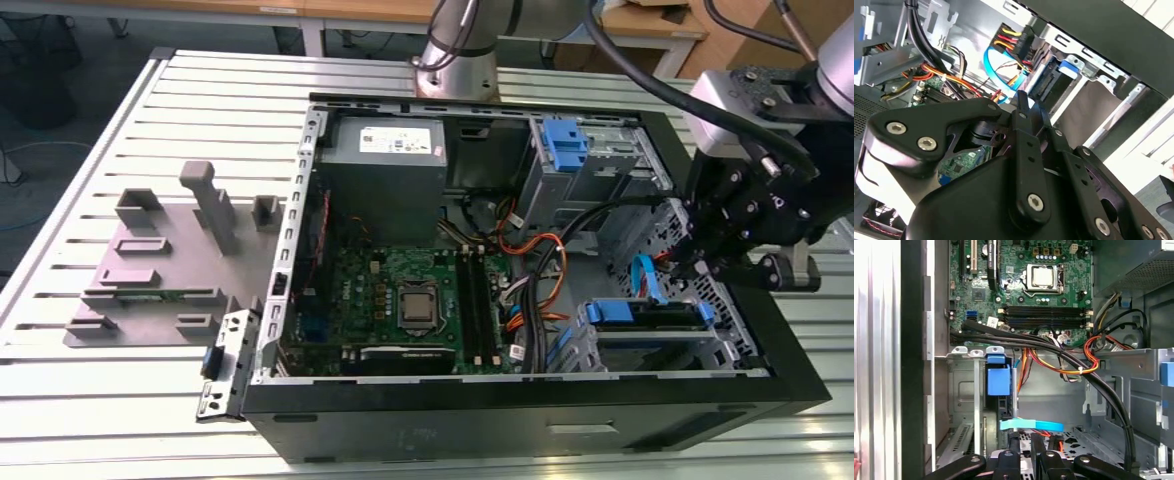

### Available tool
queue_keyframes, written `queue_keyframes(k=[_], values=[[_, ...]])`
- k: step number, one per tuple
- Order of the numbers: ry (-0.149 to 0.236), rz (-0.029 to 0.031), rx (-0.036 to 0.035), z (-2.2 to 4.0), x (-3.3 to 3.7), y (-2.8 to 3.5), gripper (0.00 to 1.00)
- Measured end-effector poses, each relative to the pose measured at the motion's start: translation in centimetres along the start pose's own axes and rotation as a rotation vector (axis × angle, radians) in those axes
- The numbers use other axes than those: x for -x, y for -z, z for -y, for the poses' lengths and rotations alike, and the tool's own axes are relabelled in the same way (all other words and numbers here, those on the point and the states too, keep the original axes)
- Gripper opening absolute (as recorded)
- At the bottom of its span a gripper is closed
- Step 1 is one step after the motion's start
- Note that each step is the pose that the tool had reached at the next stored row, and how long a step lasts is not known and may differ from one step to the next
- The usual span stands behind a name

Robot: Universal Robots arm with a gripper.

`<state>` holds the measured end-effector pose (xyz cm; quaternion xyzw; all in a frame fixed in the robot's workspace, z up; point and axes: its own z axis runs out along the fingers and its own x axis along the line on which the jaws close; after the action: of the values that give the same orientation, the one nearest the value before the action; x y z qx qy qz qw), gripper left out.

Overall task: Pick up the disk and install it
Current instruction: 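Insert the second disk wire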

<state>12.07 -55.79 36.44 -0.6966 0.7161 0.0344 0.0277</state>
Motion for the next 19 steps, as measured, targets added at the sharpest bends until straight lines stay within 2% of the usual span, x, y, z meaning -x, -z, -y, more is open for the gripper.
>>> queue_keyframes(k=[6, 11, 16, 19], values=[[0.000, -0.0006, 0.0000, -0.01, 0.86, -0.25, 0.24], [0.000, -0.0057, 0.0000, 0.12, 1.86, -0.45, 0.24], [0.000, -0.0104, 0.0011, 0.54, 2.69, -0.63, 0.24], [0.000, -0.0123, 0.0012, 0.95, 2.75, -0.65, 0.24]])
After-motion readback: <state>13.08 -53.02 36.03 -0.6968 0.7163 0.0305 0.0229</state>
